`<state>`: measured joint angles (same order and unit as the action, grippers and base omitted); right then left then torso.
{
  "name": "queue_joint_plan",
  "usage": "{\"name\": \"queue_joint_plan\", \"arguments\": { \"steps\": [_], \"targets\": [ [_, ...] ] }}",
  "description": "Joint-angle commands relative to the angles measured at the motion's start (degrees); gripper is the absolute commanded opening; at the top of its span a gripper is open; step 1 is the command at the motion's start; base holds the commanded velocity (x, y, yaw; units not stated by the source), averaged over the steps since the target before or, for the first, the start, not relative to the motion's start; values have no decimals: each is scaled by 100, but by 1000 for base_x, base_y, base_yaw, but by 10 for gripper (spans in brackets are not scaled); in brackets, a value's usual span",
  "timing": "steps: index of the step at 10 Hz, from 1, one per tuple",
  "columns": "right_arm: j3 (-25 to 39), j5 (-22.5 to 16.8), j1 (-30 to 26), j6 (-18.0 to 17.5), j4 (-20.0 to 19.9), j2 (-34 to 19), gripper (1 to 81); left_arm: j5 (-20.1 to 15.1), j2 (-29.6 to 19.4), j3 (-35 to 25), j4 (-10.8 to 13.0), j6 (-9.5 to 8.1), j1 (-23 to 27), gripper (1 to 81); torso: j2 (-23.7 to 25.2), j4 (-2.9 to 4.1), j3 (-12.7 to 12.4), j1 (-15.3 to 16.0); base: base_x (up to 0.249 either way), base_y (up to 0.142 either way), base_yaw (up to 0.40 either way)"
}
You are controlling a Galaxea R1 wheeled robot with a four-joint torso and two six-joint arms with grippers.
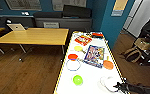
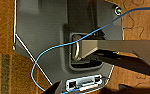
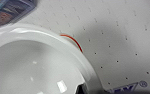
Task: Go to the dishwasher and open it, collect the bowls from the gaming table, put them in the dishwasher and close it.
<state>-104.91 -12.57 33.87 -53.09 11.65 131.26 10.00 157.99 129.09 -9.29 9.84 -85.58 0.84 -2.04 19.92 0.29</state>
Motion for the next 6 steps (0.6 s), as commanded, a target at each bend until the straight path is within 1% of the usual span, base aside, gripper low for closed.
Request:
{"name": "queue_joint_plan", "arguments": {
  "steps": [1,2,3,4,6],
  "targets": [
    [15,-114,-463,-79,-49,-194,10,-420,-65,-68,6,1,10,811,0,0,0,0,0,0,0],
    [68,-114,-481,-79,-84,-255,10,-420,-57,-68,6,1,10,811,0,0,0,0,0,0,0],
    [347,-166,-594,-79,-224,-498,10,-420,-48,-68,15,1,10,811,0,0,2,0,0,0,0],
    [742,-289,-831,-79,-295,-798,10,-411,-22,-68,32,18,10,811,0,0,2,0,0,0,0],
    [1830,-990,-1394,-79,-330,-1640,10,-376,48,-68,50,36,10,811,0,0,2,0,0,0,0]
  ]
}}
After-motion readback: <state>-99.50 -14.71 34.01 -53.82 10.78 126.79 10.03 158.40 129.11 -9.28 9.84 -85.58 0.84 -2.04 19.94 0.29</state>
